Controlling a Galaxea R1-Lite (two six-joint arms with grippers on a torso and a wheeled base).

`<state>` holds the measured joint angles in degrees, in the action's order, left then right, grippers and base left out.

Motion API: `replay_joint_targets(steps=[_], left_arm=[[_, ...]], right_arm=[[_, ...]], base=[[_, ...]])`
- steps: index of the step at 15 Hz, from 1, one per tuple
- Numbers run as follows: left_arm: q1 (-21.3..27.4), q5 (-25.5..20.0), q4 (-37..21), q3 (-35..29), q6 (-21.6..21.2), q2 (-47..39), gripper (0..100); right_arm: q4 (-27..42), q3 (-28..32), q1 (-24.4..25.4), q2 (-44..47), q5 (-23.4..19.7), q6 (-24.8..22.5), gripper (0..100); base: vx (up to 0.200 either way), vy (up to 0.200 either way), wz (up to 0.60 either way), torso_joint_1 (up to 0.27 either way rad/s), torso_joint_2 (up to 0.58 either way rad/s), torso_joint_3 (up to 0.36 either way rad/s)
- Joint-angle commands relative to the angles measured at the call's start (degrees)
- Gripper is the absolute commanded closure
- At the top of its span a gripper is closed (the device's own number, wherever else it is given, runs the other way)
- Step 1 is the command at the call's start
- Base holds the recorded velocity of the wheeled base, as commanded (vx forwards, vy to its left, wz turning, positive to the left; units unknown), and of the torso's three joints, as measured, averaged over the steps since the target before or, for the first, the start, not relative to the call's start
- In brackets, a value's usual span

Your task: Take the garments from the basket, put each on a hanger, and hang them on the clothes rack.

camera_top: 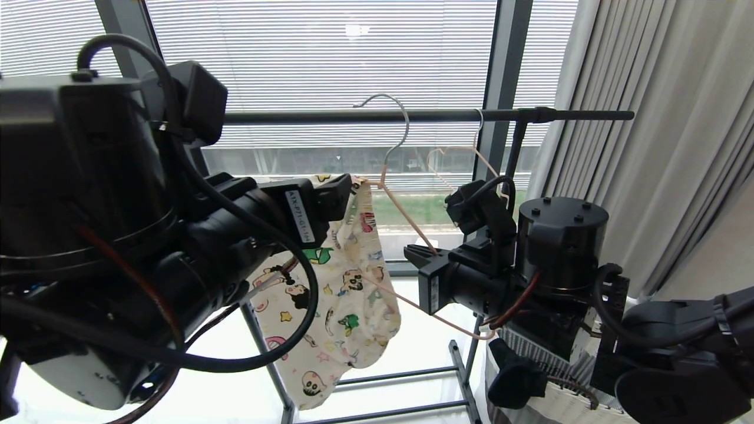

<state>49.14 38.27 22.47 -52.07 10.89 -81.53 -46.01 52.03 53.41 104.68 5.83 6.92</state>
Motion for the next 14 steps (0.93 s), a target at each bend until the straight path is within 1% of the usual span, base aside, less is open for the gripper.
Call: replay_joint_targets(steps=[1, 3, 4, 5, 6, 7, 8, 9, 10, 12, 13, 14], left_arm=[[-0.4, 0.0, 0.0, 2.2, -1.5, 3.4, 0], [-1.2, -0.3, 0.0, 2.4, -3.7, 3.3, 0], [-2.5, -0.4, 0.0, 2.8, -4.7, 3.4, 0], [-4.3, -0.9, 0.1, 3.8, -6.1, 3.8, 0], [-5.8, -3.3, 0.2, 5.4, -7.5, 5.2, 0], [-6.9, -8.4, 0.2, 7.3, -9.1, 7.7, 0], [-7.1, -10.7, 0.2, 8.2, -9.7, 8.8, 0], [-9.2, -21.0, 0.2, 12.3, -13.5, 13.2, 0], [-10.9, -26.8, 0.2, 15.0, -15.9, 15.3, 0], [-13.9, -36.9, 0.2, 20.5, -20.6, 18.7, 0], [-14.7, -40.3, 0.2, 22.5, -22.6, 19.5, 0], [-14.8, -42.4, 0.2, 23.9, -23.9, 19.6, 0]], right_arm=[[0.0, 0.0, 0.0, -0.4, 0.0, -0.3, 100], [-0.1, 0.0, 0.0, -0.5, 0.1, -0.4, 100], [-0.1, -0.3, 0.0, -1.1, 0.1, -0.6, 100], [-0.1, -1.3, -0.1, -1.6, 0.0, -1.9, 100], [-0.1, -3.1, -0.6, -2.4, -0.1, -3.6, 100], [-0.1, -5.5, -0.9, -3.6, -0.4, -4.6, 100], [-0.2, -6.4, -0.9, -4.1, -0.5, -4.6, 100], [-0.2, -10.4, -1.1, -6.9, -1.8, -4.7, 100], [-0.2, -12.7, -1.1, -8.9, -3.5, -5.1, 100], [-0.2, -17.6, -1.3, -12.5, -6.4, -8.1, 100], [-0.2, -19.8, -1.5, -14.0, -8.0, -9.6, 100], [-0.1, -21.6, -1.6, -15.1, -9.6, -11.3, 100]], base=[[0.000, 0.000, 0.00, 0.000, 0.00, 0.000], [0.000, 0.000, 0.00, 0.000, 0.00, 0.000], [0.000, 0.000, 0.00, 0.000, 0.00, 0.000], [0.000, 0.000, 0.00, 0.000, 0.00, 0.000], [0.000, 0.000, 0.00, 0.000, 0.00, 0.000], [0.000, 0.000, 0.00, 0.000, 0.00, 0.000], [0.000, 0.000, 0.00, 0.000, 0.00, 0.000], [0.000, 0.000, 0.00, 0.000, 0.00, 0.000], [0.000, 0.000, 0.00, 0.000, 0.00, 0.000], [0.000, 0.000, 0.00, 0.000, 0.00, 0.000], [0.000, 0.000, 0.00, 0.000, 0.00, 0.000], [0.000, 0.000, 0.00, 0.000, 0.00, 0.000]])
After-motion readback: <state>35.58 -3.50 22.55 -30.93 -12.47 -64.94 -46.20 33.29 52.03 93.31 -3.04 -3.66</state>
